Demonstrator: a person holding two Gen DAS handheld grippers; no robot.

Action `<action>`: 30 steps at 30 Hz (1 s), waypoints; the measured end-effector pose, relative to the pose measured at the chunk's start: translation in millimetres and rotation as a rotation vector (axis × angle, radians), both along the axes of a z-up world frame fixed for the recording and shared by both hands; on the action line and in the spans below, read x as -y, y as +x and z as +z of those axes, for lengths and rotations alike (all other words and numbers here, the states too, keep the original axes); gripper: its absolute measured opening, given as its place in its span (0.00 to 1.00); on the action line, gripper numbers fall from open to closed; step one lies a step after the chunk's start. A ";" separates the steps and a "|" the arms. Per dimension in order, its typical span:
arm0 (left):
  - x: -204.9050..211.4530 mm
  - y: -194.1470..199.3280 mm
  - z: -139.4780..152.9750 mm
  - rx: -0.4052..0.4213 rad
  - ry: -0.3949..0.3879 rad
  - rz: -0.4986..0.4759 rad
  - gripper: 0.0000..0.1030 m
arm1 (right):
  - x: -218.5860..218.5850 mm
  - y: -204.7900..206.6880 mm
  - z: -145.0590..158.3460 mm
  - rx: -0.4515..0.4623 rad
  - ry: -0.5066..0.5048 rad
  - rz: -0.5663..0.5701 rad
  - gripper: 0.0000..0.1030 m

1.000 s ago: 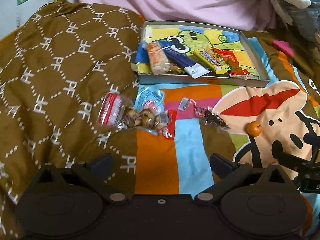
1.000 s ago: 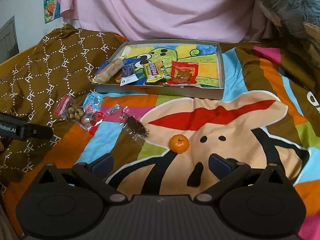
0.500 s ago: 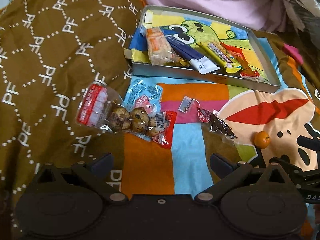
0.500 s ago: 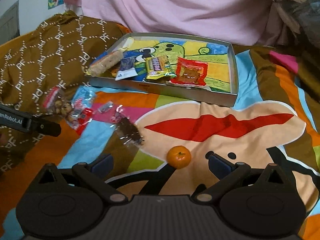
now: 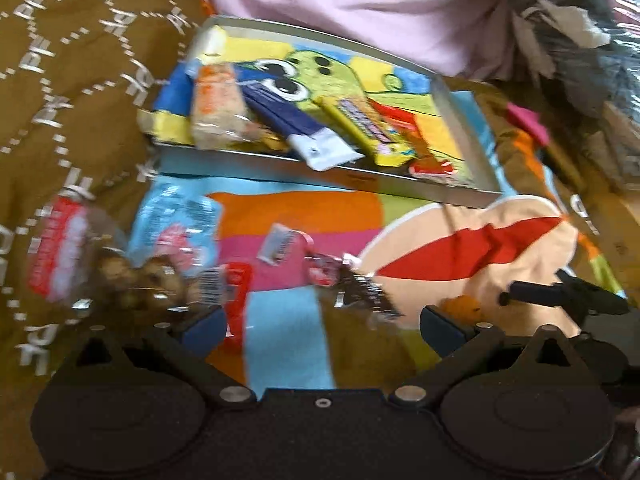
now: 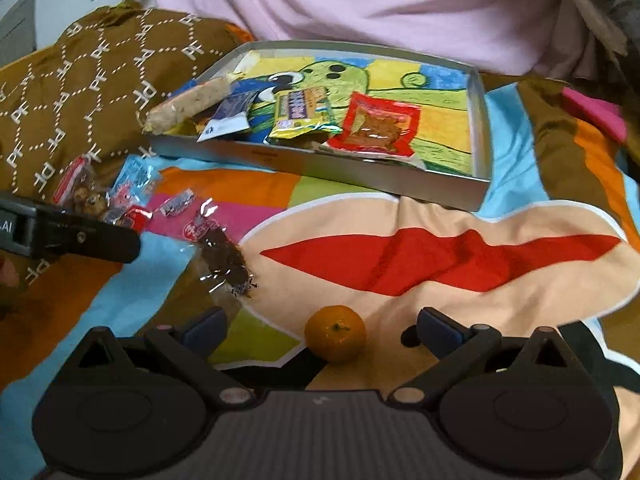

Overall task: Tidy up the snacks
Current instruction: 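Lower the left tool toward the dark jerky packet beside the keychain packets, then grasp the dark jerky packet with the left gripper while the right lowers toward the mandarin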

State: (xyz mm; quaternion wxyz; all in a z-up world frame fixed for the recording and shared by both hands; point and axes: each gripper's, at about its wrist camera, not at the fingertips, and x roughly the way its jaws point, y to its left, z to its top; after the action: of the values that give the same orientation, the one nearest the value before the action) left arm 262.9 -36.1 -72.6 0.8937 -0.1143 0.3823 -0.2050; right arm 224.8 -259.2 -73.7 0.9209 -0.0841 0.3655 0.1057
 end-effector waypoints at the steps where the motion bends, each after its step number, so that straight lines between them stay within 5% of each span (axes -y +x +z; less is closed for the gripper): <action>1: 2.2 2.2 -1.7 -0.005 -0.020 -0.015 0.99 | 0.5 1.3 -0.9 -0.001 0.003 0.011 1.00; 8: 20.1 15.2 -11.4 -0.051 -0.131 -0.074 0.99 | 0.5 8.8 -7.0 0.000 -0.030 0.039 0.95; 20: 16.9 42.9 -49.1 -0.148 -0.379 0.071 0.95 | 5.2 13.4 -9.3 -0.020 -0.018 0.034 0.86; 30: 18.3 40.9 -52.6 -0.167 -0.402 0.114 0.35 | 3.0 13.9 -12.8 -0.048 -0.026 0.043 0.72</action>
State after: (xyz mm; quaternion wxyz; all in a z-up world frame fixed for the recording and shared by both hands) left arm 303.8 -54.4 -125.2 0.8283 -0.3282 0.3993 -0.2162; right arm 238.7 -262.2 -86.4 0.9082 -0.1014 0.3872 0.1225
